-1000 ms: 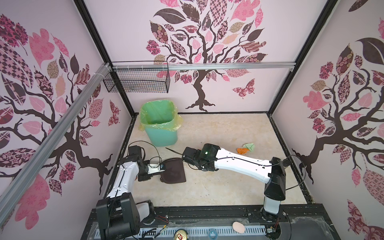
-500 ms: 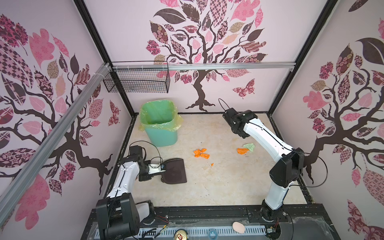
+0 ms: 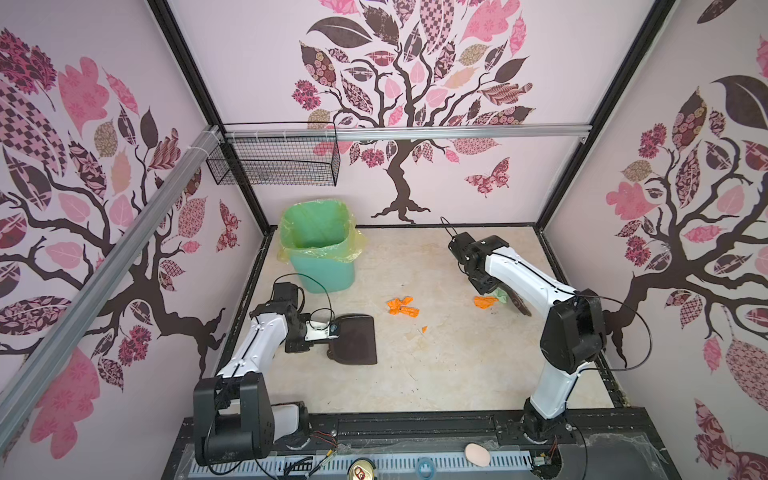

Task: Sweep away the paper scraps from the table
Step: 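Sweep the far scraps with the brush toward the dustpan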

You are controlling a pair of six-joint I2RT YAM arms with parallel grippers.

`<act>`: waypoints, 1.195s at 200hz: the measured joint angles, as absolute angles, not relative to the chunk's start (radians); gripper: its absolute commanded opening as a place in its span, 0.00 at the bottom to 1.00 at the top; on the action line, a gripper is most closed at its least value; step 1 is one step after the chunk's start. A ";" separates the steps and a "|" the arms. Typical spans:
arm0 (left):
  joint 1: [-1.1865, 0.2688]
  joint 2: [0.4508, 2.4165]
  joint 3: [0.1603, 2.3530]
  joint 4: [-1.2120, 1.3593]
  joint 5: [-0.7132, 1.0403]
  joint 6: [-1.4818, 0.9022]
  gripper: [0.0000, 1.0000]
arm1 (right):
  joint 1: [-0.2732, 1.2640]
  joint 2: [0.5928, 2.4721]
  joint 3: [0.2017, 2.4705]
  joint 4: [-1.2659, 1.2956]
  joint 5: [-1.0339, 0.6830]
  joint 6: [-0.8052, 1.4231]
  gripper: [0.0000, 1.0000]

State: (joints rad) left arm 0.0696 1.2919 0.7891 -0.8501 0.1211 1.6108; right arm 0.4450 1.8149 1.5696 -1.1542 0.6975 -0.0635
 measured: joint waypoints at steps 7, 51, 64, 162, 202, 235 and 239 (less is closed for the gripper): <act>0.060 1.304 0.797 -0.845 0.116 1.603 0.00 | 0.459 1.813 1.570 -1.156 0.687 -0.059 0.00; 0.013 1.344 0.815 -0.813 0.084 1.566 0.00 | 0.620 1.811 1.625 -1.218 0.618 0.011 0.00; -0.003 1.349 0.816 -0.805 0.076 1.552 0.00 | 0.669 1.811 1.663 -1.235 0.587 0.042 0.00; -0.051 1.372 0.841 -0.794 0.053 1.489 0.00 | 0.989 1.964 2.068 -1.414 0.400 0.260 0.00; -0.052 1.372 0.841 -0.794 0.050 1.488 0.00 | 1.038 1.989 2.196 -1.444 0.378 0.297 0.00; -0.052 1.372 0.841 -0.794 0.050 1.485 0.00 | 1.040 1.989 2.304 -1.448 0.473 0.263 0.00; -0.052 1.372 0.841 -0.794 0.050 1.484 0.00 | 1.040 1.989 2.312 -1.446 0.495 0.247 0.00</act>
State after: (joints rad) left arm -0.0525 1.3716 0.8410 -0.7944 0.0498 1.4837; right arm 1.0397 1.9888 2.3123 -1.4464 0.4950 0.2474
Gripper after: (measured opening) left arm 0.272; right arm 0.243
